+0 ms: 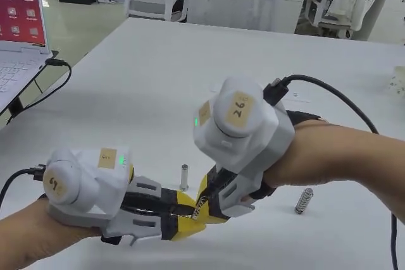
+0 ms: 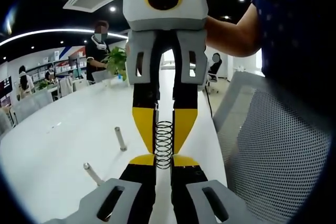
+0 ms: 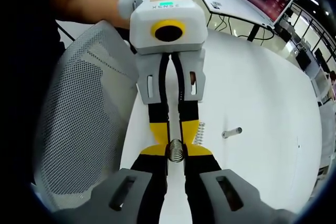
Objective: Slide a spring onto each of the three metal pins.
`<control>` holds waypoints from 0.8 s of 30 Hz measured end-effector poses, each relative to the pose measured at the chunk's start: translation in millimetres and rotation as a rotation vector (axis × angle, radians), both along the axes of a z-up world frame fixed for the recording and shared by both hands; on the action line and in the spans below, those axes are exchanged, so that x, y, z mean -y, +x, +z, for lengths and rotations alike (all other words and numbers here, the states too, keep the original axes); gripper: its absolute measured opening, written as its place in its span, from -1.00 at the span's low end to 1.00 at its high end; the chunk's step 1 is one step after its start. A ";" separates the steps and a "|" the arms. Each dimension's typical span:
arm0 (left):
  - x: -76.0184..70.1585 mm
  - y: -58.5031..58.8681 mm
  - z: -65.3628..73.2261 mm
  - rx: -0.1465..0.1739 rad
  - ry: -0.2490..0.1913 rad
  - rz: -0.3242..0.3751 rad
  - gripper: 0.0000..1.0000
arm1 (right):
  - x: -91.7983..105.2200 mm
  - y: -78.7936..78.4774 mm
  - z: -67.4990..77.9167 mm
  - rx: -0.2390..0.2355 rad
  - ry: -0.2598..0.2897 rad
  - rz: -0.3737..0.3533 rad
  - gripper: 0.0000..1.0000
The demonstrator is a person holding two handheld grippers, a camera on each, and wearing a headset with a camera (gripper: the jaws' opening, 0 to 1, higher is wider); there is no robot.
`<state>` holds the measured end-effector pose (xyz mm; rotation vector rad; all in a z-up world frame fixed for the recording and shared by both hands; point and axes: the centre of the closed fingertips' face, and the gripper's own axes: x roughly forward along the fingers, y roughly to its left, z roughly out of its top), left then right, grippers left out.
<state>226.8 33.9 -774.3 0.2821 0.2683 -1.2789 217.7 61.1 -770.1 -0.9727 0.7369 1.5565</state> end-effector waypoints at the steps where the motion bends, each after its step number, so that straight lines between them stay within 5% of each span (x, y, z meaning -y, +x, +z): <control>1: 0.2 0.0 -0.1 0.000 0.001 0.000 -0.98 | 0.0 0.1 -0.2 0.002 -0.002 0.002 -0.83; 13: -1.9 1.6 -3.3 -0.031 0.006 0.016 -0.94 | 0.3 1.2 -2.0 0.006 -0.015 0.001 -0.83; 24: -9.2 6.5 -7.3 -0.085 0.004 0.070 -0.63 | 6.7 5.2 -0.7 0.012 -0.022 -0.017 -0.83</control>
